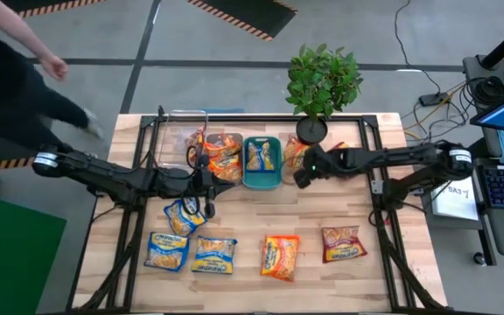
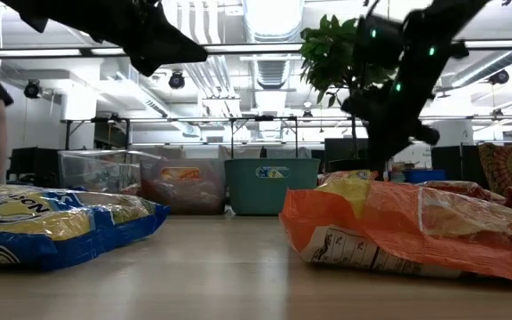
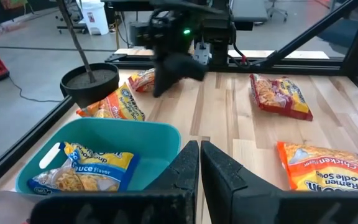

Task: Sort Maruchan noodles
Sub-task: Put the orange noodle pack into the black bin

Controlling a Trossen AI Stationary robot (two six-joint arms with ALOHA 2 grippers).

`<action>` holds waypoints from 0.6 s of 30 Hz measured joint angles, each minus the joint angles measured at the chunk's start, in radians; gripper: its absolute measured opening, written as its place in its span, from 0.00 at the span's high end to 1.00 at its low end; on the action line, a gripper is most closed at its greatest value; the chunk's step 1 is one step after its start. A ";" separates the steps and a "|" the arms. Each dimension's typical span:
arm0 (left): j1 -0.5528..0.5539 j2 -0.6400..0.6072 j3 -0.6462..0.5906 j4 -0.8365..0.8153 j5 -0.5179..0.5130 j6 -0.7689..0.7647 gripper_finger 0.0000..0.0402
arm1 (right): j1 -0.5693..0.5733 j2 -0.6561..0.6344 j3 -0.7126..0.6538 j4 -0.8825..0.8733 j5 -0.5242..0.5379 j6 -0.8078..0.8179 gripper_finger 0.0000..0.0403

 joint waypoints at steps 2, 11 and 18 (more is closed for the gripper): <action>0.000 0.000 0.000 0.000 0.000 0.000 1.00 | -0.040 0.000 -0.032 0.052 -0.004 -0.020 0.98; 0.001 0.002 -0.011 -0.002 -0.001 -0.004 1.00 | -0.114 -0.003 -0.094 0.119 -0.097 0.036 0.94; 0.012 0.002 -0.045 0.000 -0.063 0.101 1.00 | -0.173 -0.006 -0.101 0.115 -0.108 0.043 0.68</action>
